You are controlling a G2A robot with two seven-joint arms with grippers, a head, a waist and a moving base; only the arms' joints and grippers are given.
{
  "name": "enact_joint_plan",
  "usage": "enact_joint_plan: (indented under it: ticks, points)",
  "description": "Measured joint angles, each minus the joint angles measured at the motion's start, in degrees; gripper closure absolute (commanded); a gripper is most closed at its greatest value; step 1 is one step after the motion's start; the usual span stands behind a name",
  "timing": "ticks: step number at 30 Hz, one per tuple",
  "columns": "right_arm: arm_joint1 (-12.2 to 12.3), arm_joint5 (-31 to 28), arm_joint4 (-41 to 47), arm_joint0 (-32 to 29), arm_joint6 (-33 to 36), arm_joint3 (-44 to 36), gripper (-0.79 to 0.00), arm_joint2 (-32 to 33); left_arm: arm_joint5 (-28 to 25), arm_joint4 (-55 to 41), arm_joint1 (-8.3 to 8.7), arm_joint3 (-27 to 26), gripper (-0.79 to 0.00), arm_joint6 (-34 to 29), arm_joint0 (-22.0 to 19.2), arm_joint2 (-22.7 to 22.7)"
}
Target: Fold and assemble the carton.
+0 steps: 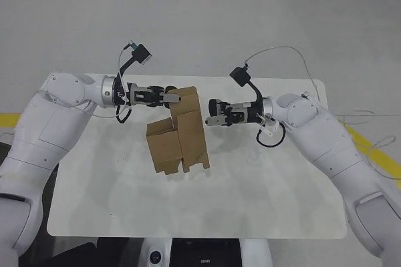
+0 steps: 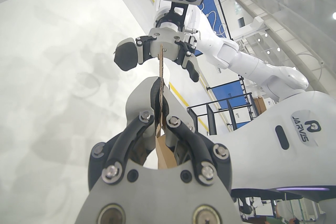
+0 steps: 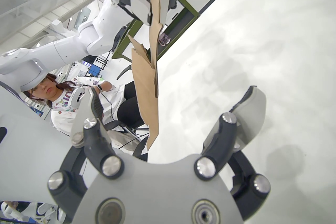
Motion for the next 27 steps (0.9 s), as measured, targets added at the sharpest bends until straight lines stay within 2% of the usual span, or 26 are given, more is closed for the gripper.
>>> enact_joint_plan:
  ticks: [6,7,8,9,15,17,18,19,25,26,27]
  points:
    - [-0.20,-2.93,0.33,2.10,-2.93,0.36,-0.785,-5.84,0.27,-1.82,0.29,0.25,0.000,-0.27,-0.56,1.31]
    - [-0.23,-3.50,0.35,2.58,-3.50,0.53,-0.723,-6.89,0.32,-2.10,0.33,0.26,0.000,-0.32,-0.65,1.57]
    - [-0.25,-3.96,0.37,2.94,-3.97,0.71,-0.517,-7.64,0.36,-2.31,0.36,0.25,0.000,-0.36,-0.72,1.76]
    - [-0.26,-4.45,0.40,3.30,-4.45,0.91,-0.409,-8.35,0.40,-2.53,0.37,0.23,0.000,-0.41,-0.79,1.96]
    - [-0.32,-7.05,1.25,5.37,-7.05,1.97,-0.197,-12.81,0.43,-3.34,0.50,0.12,0.000,-0.44,-1.24,3.11]
    - [-0.35,-7.64,1.78,6.02,-7.64,2.11,-0.068,-14.33,0.37,-3.62,0.52,0.22,0.000,-0.37,-1.39,3.45]
    - [-0.37,-7.87,2.01,6.29,-7.87,2.14,-0.031,-14.97,0.33,-3.68,0.53,0.26,0.000,-0.33,-1.47,3.60]
    - [-0.38,-8.15,2.34,6.63,-8.16,2.22,0.000,-15.82,0.28,-3.68,0.54,0.32,0.000,-0.28,-1.59,3.79]
    - [-0.42,-9.56,4.32,8.28,-9.57,2.91,0.000,-19.62,0.06,-4.02,0.61,0.47,0.000,-0.06,-1.99,4.68]
    - [-0.43,-9.76,4.67,8.50,-9.76,2.98,0.000,-20.14,0.00,-4.05,0.63,0.50,-0.049,0.00,-2.03,4.80]
    - [-0.43,-9.86,5.07,8.71,-9.87,3.03,0.000,-20.62,-0.07,-4.08,0.65,0.56,-0.280,0.06,-2.07,4.91]
